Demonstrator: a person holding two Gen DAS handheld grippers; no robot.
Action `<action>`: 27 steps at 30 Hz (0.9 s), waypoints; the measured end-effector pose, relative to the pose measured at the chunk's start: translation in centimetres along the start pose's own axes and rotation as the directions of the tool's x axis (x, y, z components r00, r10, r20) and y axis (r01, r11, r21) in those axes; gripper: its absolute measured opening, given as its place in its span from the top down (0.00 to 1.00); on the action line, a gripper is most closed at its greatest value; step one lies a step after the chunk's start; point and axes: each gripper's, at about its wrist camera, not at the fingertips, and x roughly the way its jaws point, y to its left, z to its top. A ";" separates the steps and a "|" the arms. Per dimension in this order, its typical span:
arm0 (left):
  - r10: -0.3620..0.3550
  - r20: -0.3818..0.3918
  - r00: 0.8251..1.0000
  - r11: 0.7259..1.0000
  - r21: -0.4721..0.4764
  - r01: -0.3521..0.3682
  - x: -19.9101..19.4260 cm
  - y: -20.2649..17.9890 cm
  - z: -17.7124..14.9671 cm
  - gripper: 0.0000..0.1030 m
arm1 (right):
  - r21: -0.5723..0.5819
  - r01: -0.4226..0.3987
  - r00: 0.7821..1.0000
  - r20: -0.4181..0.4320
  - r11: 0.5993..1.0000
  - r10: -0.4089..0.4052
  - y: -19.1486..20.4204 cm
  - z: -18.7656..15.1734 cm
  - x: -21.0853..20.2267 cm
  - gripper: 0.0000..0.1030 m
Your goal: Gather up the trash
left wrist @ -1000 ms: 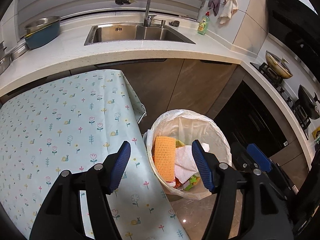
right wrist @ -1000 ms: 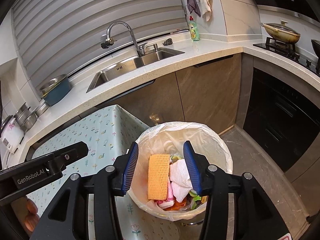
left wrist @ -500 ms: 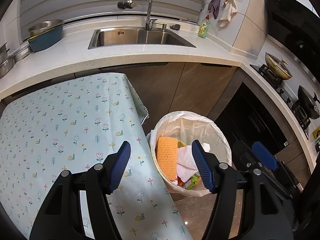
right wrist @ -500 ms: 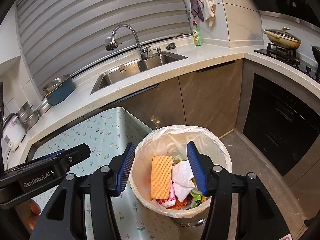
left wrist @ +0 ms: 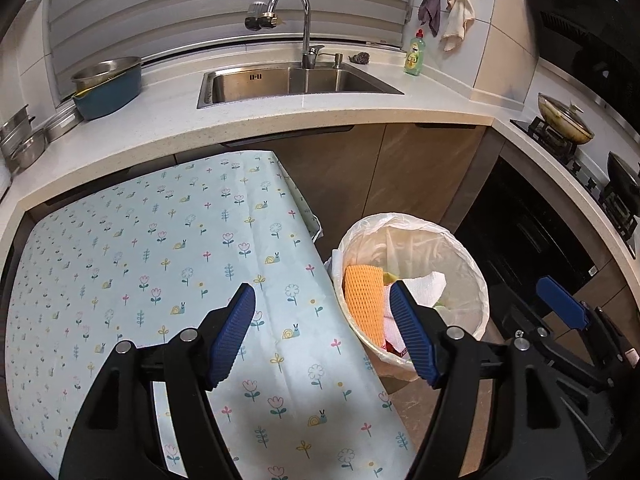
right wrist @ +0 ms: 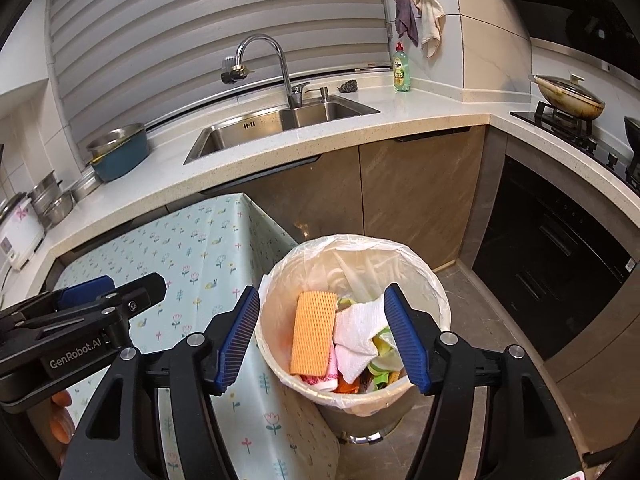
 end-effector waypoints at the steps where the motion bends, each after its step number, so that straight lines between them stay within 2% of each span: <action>1: 0.006 0.001 1.000 1.000 0.003 -0.006 -0.1 0.0 -0.2 0.36 | -0.005 0.003 1.000 -0.002 1.000 -0.003 0.0 -0.2 -0.1 0.36; 14: 0.088 0.004 0.996 0.994 0.064 -0.088 -0.9 0.6 -3.1 0.29 | -0.061 0.022 0.999 -0.030 0.998 -0.024 1.1 -2.8 -1.3 0.19; 20: 0.123 0.011 0.992 0.991 0.058 -0.124 -1.4 1.1 -4.2 0.20 | -0.079 0.042 0.998 -0.044 0.996 -0.046 1.0 -3.8 -1.8 0.18; 23: 0.140 0.017 0.990 0.988 0.065 -0.141 -1.6 1.3 -4.7 0.19 | -0.087 0.046 0.997 -0.057 0.995 -0.051 0.9 -4.2 -1.8 0.17; 27: 0.153 0.017 0.988 0.986 0.068 -0.153 -1.8 1.3 -5.1 0.18 | -0.088 0.047 0.996 -0.069 0.995 -0.053 0.7 -4.6 -1.8 0.08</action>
